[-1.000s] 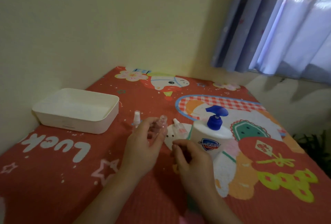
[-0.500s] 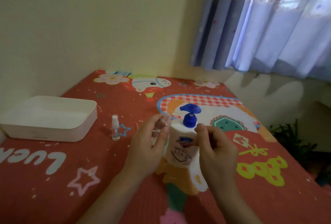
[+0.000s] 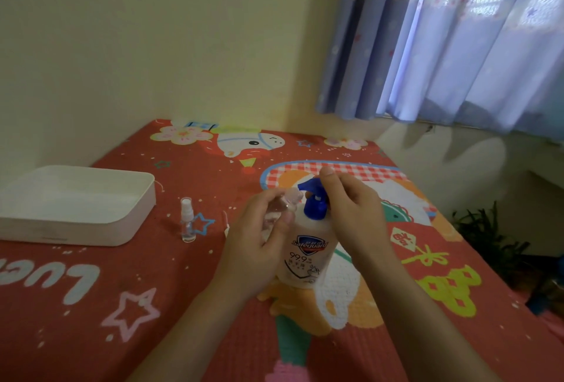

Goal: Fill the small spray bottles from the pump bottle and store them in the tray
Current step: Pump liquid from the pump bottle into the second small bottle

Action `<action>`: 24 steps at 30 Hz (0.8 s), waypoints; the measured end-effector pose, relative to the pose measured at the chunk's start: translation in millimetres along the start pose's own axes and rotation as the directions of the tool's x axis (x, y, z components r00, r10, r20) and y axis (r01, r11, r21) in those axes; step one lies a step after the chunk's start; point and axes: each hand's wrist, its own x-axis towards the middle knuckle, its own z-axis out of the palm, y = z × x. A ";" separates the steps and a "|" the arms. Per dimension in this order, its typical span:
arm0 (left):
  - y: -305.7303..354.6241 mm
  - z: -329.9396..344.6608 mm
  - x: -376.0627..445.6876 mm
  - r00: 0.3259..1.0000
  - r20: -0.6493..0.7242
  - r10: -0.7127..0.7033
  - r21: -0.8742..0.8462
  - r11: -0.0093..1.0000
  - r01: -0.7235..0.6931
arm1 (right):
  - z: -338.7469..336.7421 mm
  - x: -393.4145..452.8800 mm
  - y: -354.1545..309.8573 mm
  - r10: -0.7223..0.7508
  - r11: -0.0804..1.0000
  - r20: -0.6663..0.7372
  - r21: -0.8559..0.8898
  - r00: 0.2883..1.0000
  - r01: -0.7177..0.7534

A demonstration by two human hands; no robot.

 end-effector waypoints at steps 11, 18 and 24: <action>8.1 -8.4 11.6 0.998 0.028 0.047 0.089 0.995 -0.050 | -11.0 19.5 -13.9 0.119 0.993 0.254 -0.030 0.960 -0.115; 8.0 -10.4 14.4 0.997 0.040 0.073 0.079 0.994 -0.076 | -4.2 36.6 -26.5 0.241 0.965 0.406 -0.198 0.882 -0.173; 2.6 -15.8 20.0 0.995 0.088 0.053 0.059 0.997 -0.058 | -0.5 38.6 -17.5 0.164 0.936 0.384 -0.353 0.908 -0.020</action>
